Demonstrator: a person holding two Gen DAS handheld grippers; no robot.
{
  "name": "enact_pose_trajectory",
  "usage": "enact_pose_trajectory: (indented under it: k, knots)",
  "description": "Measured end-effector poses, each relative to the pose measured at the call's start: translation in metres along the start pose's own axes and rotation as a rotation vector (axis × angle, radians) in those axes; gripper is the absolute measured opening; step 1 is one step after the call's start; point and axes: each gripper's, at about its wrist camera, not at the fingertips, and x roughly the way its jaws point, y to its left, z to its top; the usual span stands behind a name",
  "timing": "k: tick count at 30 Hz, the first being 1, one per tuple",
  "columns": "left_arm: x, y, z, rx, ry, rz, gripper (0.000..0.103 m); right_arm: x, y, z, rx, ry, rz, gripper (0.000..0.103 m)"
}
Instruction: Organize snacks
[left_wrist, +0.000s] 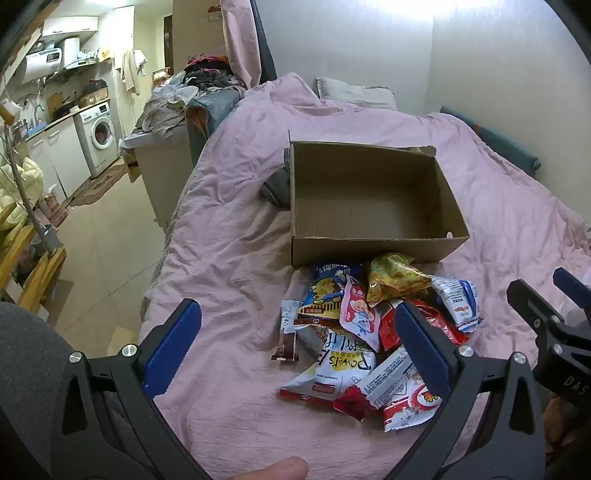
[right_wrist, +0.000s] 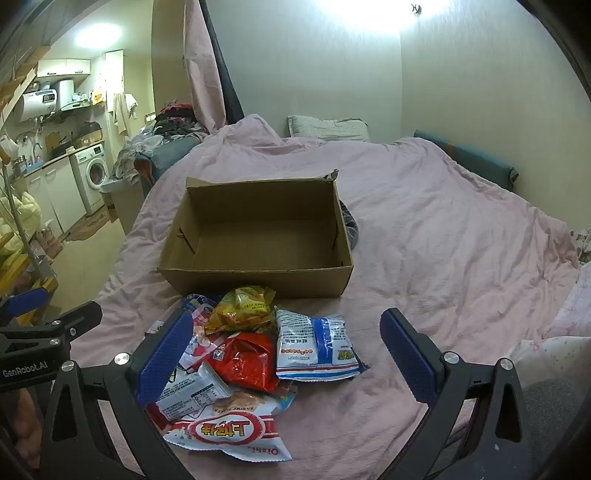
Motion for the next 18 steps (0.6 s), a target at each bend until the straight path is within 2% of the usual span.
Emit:
enact_pose_trajectory:
  k: [18]
  knots:
    - [-0.0003,-0.0003,0.0004,-0.002,-0.002,0.001,0.103,-0.0001,0.0004,-0.0012,0.002,-0.003,0.009,0.103]
